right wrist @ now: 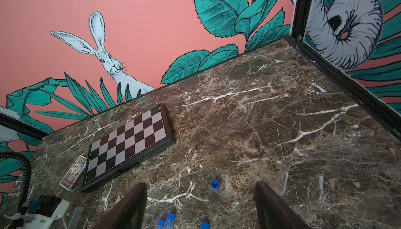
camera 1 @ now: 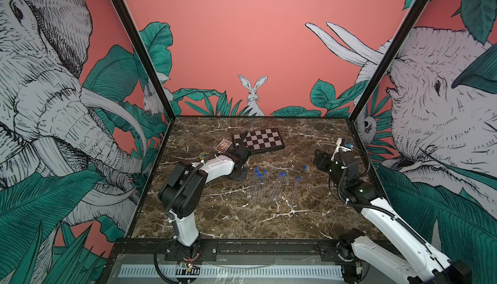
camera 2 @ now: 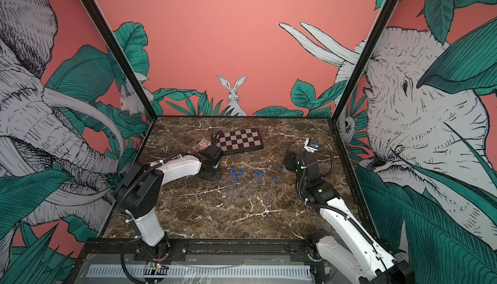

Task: Remove stoppers from test tubes
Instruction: Place the test tube at the center of the board.

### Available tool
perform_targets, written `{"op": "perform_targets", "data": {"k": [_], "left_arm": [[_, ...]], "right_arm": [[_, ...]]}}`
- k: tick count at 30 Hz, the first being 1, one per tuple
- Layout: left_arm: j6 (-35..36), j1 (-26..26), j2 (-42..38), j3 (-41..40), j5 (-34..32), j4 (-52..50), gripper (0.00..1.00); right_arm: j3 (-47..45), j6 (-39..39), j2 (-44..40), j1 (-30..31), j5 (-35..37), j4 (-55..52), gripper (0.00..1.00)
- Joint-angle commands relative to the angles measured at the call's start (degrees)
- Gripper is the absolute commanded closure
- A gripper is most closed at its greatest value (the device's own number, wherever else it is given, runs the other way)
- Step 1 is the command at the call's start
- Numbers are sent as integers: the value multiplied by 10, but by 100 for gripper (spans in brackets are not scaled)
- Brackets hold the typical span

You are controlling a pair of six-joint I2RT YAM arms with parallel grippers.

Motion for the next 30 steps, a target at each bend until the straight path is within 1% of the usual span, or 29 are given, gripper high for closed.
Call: {"op": "perform_targets", "data": {"k": [1, 4, 12, 15, 19, 22, 26, 30], "left_arm": [[-21, 4, 19, -28, -25, -14, 80], [-24, 4, 22, -36, -30, -8, 78], [-29, 4, 20, -58, -32, 14, 77], [-31, 4, 19, -60, -37, 12, 75], [-28, 4, 18, -54, -46, 2, 70], [-26, 4, 17, -50, -47, -1, 68], [-22, 3, 7, -43, -46, -5, 64], [-11, -4, -52, -39, -44, -1, 53]], "right_arm": [[0, 7, 1, 3, 2, 9, 23], [0, 7, 2, 3, 2, 9, 23], [3, 8, 6, 3, 2, 10, 23], [6, 9, 8, 3, 0, 10, 23], [9, 9, 8, 3, -1, 9, 23], [10, 9, 7, 2, -2, 9, 23], [12, 7, 4, 3, -3, 6, 23], [17, 4, 1, 3, -4, 2, 23]]}}
